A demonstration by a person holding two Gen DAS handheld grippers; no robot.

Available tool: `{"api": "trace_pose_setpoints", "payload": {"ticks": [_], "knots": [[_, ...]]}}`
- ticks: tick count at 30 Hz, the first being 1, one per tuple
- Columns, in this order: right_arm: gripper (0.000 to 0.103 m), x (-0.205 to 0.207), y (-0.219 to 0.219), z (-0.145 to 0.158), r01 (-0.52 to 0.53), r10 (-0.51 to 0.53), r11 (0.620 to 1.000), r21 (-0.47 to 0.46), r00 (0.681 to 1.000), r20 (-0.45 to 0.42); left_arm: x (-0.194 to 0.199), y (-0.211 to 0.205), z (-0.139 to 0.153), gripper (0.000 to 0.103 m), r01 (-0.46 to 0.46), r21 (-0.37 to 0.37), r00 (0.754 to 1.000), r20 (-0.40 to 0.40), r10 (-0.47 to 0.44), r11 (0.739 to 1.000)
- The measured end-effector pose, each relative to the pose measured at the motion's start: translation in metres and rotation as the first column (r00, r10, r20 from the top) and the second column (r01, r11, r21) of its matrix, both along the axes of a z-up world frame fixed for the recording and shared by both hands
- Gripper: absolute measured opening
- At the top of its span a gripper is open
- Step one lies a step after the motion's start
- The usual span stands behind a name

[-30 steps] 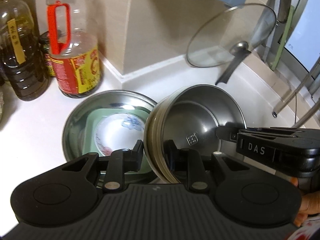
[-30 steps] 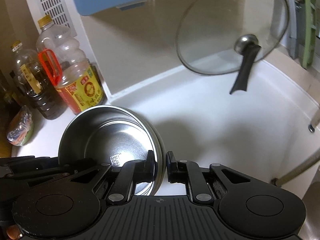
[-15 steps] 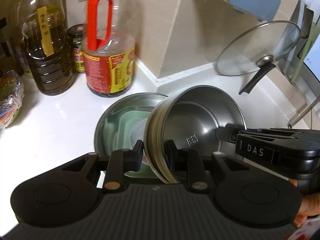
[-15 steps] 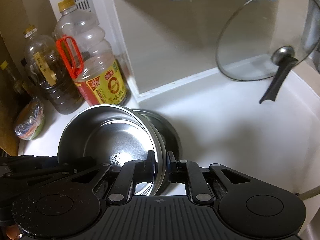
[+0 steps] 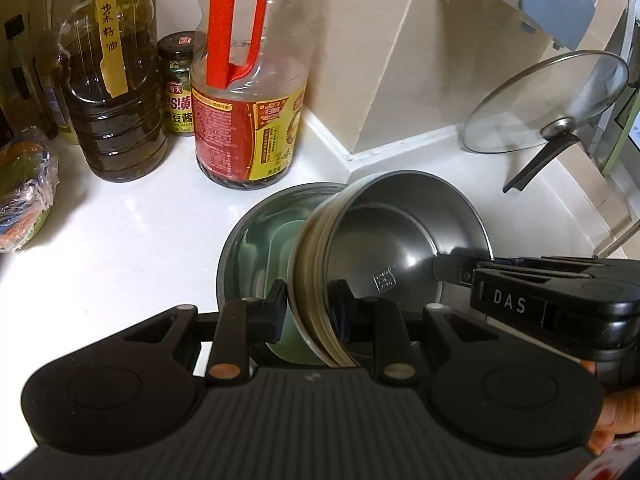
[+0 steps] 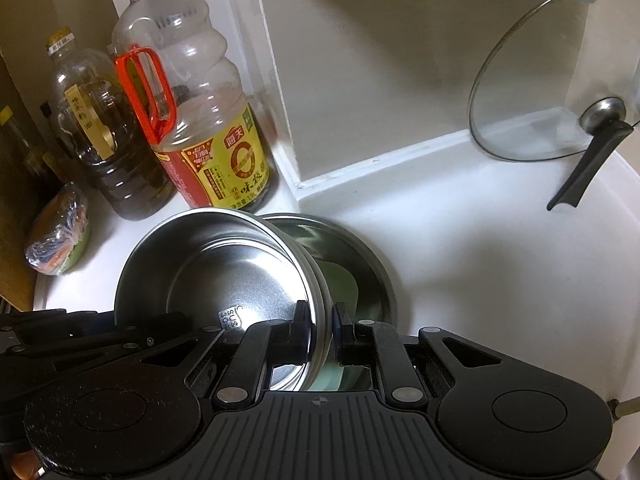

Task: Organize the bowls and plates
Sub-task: 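Lower the stack with the right gripper onto the green plate in the tray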

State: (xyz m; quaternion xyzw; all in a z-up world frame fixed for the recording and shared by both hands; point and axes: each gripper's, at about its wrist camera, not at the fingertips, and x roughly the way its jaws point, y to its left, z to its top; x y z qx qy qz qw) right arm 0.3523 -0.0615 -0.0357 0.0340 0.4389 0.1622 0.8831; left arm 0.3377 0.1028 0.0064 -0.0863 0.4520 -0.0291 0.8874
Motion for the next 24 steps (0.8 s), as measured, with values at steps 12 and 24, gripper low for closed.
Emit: {"api": "trace_pose_setpoints", "payload": {"ticks": [12,24], "knots": [[0.012,0.017,0.007,-0.009,0.004,-0.004,1.000,-0.011,0.999,-0.034,0.018,0.004,-0.013,0.022,0.001,0.001,1.000,-0.030,-0.001,1.000],[0.012,0.032,0.010,-0.020,0.013,-0.015,1.000,-0.023,0.997,-0.081,0.032,0.005,-0.026,0.022,0.006,-0.003,0.997,-0.071,-0.006,1.000]]}}
